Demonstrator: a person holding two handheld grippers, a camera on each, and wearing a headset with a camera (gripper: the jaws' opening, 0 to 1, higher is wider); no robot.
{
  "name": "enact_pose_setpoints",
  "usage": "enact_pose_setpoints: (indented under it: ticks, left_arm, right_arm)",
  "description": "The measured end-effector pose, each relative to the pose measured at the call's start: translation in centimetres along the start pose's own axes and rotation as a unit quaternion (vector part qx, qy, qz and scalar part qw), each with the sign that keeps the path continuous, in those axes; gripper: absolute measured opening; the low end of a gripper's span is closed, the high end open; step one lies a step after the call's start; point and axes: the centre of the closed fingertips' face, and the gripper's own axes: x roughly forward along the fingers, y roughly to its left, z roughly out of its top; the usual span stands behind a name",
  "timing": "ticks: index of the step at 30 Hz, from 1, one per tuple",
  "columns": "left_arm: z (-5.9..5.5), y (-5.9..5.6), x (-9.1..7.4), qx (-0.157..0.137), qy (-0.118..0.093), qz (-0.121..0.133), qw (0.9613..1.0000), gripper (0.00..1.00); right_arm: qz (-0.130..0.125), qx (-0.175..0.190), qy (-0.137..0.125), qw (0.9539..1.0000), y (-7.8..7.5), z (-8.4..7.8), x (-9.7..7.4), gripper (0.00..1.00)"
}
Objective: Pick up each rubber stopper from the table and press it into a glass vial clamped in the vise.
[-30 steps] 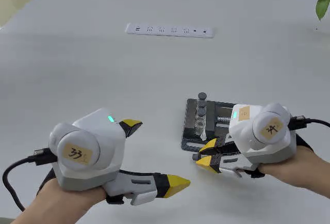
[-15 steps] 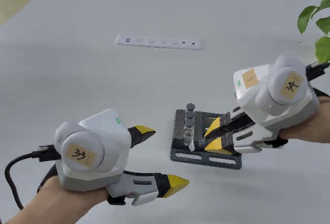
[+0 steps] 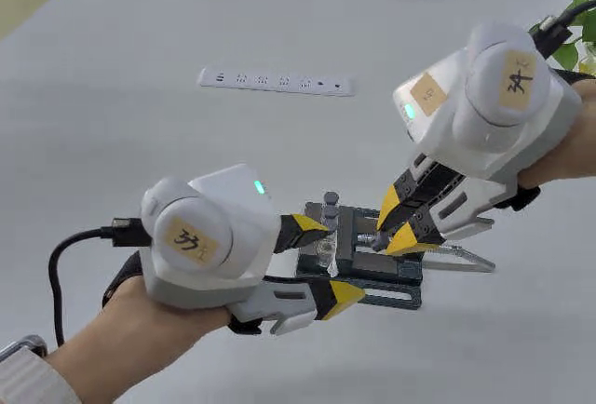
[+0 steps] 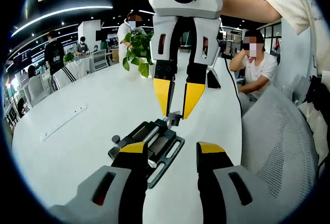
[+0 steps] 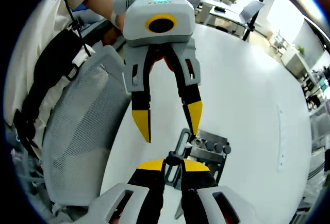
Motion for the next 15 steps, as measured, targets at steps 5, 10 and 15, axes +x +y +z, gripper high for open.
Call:
enact_pose_setpoints:
  ticks: [5, 10, 15]
  left_arm:
    - [1.2, -0.2, 0.4, 0.004, -0.008, -0.012, 0.9999, 0.25]
    - [1.6, -0.6, 0.6, 0.009, -0.008, -0.022, 0.9997, 0.2]
    - [1.9, -1.2, 0.6, 0.012, -0.007, -0.038, 0.9992, 0.1]
  right_arm:
    - [0.013, -0.014, 0.011, 0.9998, 0.4, 0.4, -0.2, 0.07]
    - [0.016, -0.023, 0.019, 0.9994, 0.8, 0.6, -0.3, 0.06]
    - [0.024, -0.033, 0.025, 0.9989, 1.1, 0.6, -0.3, 0.07]
